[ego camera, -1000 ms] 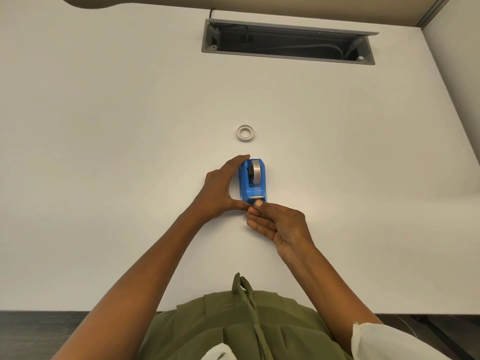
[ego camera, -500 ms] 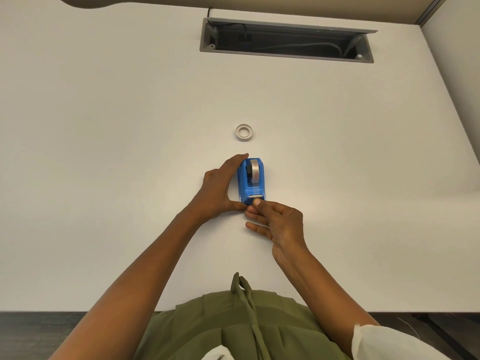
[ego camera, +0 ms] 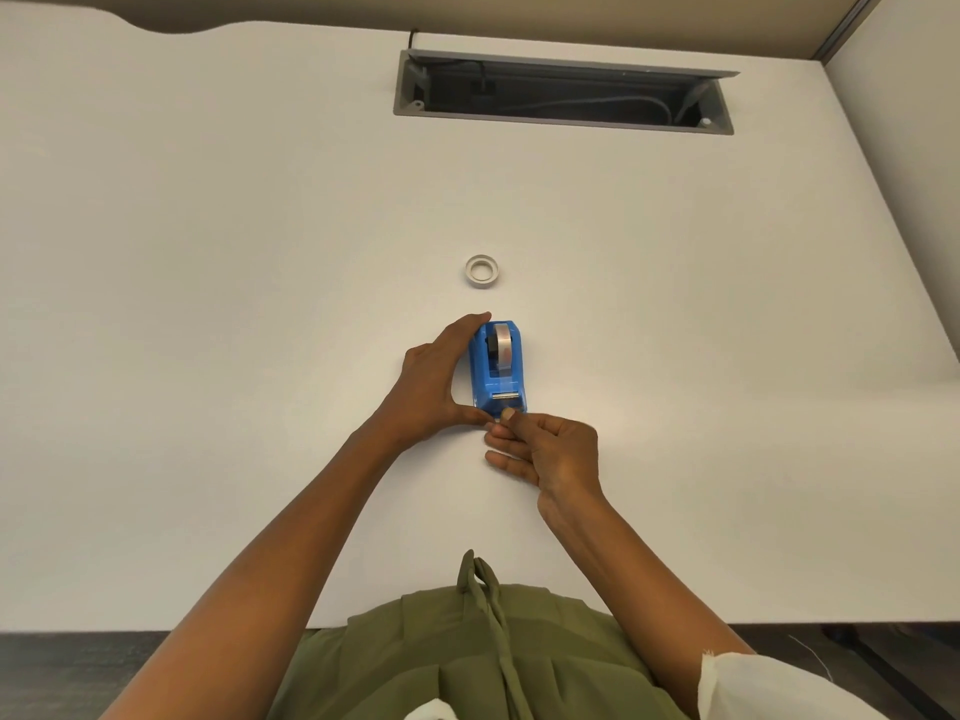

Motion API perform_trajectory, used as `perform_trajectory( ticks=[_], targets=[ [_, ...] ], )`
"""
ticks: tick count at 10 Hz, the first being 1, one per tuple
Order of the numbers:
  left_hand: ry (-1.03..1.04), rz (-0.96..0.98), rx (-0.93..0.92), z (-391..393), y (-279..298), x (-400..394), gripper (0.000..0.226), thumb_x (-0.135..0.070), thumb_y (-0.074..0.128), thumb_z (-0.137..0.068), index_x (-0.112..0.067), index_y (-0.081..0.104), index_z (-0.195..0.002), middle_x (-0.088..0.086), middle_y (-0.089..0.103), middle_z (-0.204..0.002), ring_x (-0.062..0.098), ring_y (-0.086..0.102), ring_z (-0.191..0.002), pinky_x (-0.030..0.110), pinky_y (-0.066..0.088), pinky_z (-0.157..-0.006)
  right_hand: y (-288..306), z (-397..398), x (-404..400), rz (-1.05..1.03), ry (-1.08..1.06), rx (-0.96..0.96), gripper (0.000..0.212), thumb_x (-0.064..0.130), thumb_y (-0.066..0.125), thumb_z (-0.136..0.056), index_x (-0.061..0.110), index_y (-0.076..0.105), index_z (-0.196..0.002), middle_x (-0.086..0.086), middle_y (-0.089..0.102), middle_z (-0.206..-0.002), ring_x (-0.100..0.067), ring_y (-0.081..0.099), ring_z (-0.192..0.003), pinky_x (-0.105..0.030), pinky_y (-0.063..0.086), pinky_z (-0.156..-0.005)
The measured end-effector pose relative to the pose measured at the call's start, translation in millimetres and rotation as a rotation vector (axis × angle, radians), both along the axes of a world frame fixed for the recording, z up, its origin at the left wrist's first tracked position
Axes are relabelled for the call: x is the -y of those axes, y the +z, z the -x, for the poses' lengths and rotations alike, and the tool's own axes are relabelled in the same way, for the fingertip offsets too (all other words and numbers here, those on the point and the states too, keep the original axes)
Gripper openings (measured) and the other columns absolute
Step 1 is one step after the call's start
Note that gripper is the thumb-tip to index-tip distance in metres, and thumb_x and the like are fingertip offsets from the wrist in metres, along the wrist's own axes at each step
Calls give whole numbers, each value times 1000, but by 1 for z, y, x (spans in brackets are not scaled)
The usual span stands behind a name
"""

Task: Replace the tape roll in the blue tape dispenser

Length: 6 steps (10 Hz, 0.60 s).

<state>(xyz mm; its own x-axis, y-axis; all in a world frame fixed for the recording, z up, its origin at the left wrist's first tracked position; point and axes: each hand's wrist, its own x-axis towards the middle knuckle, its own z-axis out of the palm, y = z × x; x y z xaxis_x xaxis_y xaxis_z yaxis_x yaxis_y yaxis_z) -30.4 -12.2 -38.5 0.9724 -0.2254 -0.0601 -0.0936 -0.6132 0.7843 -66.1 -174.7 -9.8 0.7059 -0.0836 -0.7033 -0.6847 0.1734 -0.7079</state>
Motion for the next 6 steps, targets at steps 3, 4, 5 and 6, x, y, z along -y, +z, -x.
perform_trajectory(
  ticks=[3,4,5,6],
  targets=[
    [6,-6,-21,1,0,0,109,-38,85,-58,-39,15,-142,-27,25,-137,-11,26,-123,28,23,-107,0,0,7,-53,3,-46,10,9,71,-80,-1,70,-79,-13,74,-67,-27,73,-66,-27,58,-52],
    [13,1,-45,2,0,0,113,-39,85,-56,-42,12,-142,-29,24,-137,-15,24,-121,25,22,-105,1,1,12,-52,10,-49,11,8,71,-80,-2,70,-82,-17,74,-74,-28,73,-68,-28,59,-54],
    [10,17,-66,3,0,1,114,-39,85,-58,-43,9,-143,-30,22,-138,-14,24,-122,20,21,-105,1,4,17,-48,31,-51,13,7,71,-80,-4,70,-86,-18,74,-78,-29,74,-70,-29,60,-56],
    [-18,6,-140,1,8,-7,113,-34,84,-61,-45,6,-142,-31,18,-141,-16,20,-122,12,19,-100,7,2,24,-54,27,-31,12,8,71,-80,-4,71,-85,-18,74,-77,-29,74,-72,-29,60,-57]
  ],
)
